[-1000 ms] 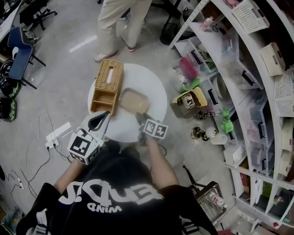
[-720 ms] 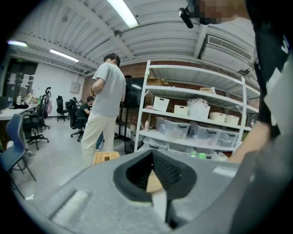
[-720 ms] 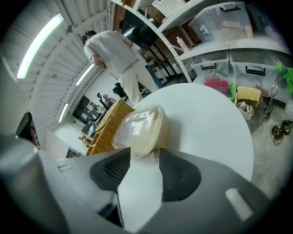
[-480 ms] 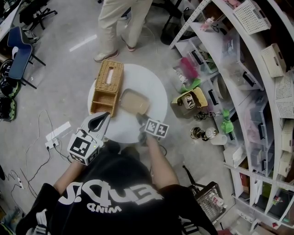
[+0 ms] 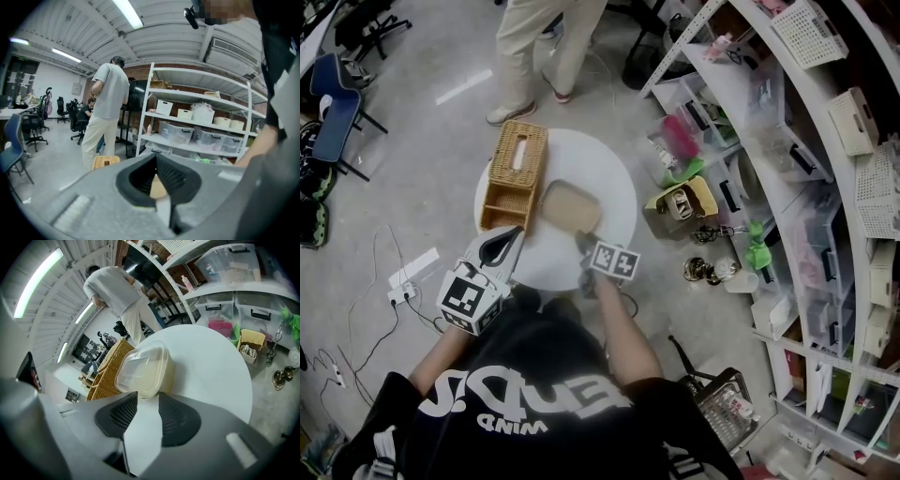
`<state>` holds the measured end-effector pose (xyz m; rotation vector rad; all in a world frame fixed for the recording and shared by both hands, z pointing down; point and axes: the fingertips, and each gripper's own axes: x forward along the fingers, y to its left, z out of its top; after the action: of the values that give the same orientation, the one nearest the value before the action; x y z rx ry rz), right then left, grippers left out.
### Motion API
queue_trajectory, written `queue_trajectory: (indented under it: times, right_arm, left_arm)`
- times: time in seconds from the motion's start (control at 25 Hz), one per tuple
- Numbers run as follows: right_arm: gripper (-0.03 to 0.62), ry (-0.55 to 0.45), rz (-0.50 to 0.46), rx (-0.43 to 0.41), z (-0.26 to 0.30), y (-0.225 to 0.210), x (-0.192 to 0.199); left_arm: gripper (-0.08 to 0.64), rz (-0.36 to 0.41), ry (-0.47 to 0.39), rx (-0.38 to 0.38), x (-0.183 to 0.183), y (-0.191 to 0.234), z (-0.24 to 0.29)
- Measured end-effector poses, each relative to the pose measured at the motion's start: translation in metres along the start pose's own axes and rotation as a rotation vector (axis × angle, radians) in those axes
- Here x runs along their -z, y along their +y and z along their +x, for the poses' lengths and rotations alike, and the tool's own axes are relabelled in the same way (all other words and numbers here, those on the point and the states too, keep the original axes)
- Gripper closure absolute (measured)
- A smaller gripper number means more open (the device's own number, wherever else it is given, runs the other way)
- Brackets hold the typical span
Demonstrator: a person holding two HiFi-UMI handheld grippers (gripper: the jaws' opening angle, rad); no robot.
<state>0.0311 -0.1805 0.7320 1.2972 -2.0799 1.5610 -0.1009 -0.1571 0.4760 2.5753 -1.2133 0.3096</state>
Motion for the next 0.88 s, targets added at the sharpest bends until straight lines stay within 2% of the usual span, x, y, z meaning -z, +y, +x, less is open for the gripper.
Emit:
queue_trajectory:
  times: [0.56, 0.88]
  right_arm:
    - [0.488, -0.013, 0.011, -0.01, -0.016, 0.004, 0.006]
    - [0.531, -0.058, 0.03, -0.072, -0.031, 0.015, 0.004]
  left_arm:
    - [0.558, -0.004, -0.02, 0.009, -0.003, -0.01, -0.005]
    - [0.558, 0.003, -0.029, 0.018, -0.005, -0.018, -0.008]
